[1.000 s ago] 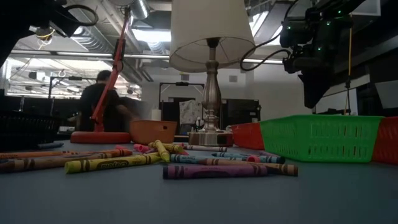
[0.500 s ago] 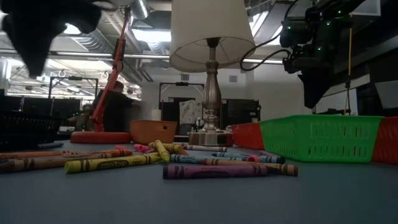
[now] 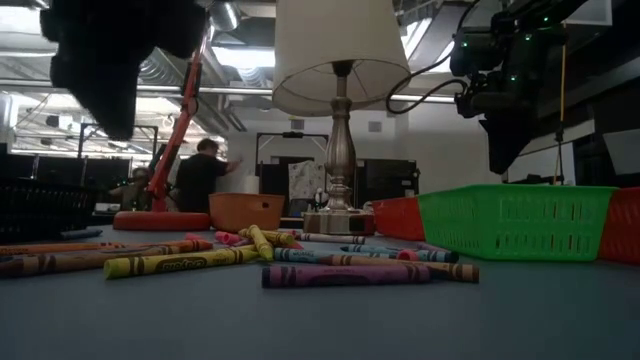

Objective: Sort crayons
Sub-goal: Put the orange crayon into the blue bin

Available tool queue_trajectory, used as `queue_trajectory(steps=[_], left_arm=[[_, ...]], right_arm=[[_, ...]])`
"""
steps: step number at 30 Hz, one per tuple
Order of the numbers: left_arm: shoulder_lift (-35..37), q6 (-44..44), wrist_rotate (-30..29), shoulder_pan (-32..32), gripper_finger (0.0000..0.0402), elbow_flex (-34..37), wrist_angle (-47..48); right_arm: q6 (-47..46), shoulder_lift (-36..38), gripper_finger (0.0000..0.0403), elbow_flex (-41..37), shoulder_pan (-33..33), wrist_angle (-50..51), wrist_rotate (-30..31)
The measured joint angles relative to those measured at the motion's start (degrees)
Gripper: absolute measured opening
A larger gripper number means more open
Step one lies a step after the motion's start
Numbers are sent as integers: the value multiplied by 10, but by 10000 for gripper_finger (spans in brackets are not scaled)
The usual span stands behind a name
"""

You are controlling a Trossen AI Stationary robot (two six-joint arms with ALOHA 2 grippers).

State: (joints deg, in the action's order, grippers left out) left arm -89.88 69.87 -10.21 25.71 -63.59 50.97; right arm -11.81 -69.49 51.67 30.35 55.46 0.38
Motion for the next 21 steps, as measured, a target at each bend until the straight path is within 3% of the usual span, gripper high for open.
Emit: queue_trajectory(steps=[9,21], left_arm=[[-73,-30,53,3,89,0,-52],[-140,-31,54,3,89,0,-68]], right_arm=[[0,0,124,0,0,0,0],[1,0,124,0,0,0,0]])
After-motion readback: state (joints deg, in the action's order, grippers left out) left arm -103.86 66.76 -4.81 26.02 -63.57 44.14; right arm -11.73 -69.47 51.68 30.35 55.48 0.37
